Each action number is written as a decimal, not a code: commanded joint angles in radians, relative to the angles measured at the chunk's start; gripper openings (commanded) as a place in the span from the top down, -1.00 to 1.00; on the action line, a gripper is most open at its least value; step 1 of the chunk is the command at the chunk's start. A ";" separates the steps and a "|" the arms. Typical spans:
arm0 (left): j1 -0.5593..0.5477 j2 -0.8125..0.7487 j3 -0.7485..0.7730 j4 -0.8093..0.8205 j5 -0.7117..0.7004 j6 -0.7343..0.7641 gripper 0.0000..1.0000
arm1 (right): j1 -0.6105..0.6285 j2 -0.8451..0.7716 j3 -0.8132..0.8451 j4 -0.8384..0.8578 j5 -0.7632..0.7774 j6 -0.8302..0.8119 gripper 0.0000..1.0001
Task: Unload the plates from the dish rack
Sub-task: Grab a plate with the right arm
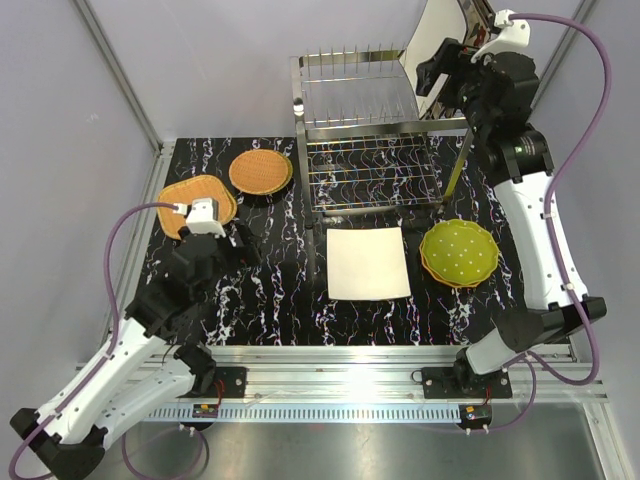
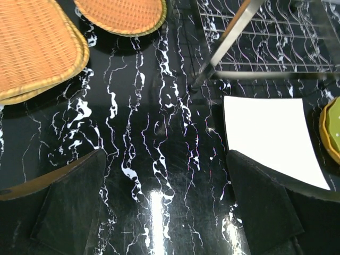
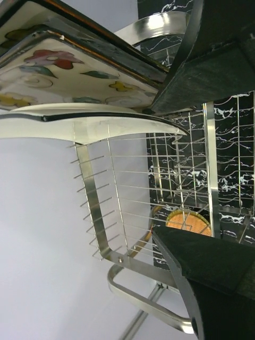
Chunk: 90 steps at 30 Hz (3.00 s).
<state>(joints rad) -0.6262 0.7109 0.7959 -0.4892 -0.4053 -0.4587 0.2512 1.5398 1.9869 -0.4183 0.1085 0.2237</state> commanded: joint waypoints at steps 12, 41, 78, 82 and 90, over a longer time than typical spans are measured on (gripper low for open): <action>0.003 -0.157 -0.032 -0.088 -0.098 -0.097 -0.98 | -0.003 0.154 0.207 -0.063 0.152 0.100 -0.85; 0.005 -0.174 -0.038 -0.083 -0.138 -0.109 -0.98 | 0.007 0.364 0.303 0.091 0.355 -0.092 -0.67; 0.003 -0.186 0.032 -0.120 -0.118 -0.127 -0.98 | -0.003 0.218 0.013 0.690 0.131 -0.363 1.00; 0.003 -0.192 0.035 -0.121 -0.112 -0.130 -0.98 | -0.007 0.224 0.058 0.691 0.125 -0.353 1.00; 0.003 -0.206 0.034 -0.120 -0.104 -0.143 -0.98 | -0.013 0.233 0.121 0.713 0.120 -0.354 1.00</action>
<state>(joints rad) -0.6254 0.5163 0.7902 -0.6373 -0.5117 -0.5861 0.2481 1.8156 1.9793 -0.0048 0.2646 -0.1360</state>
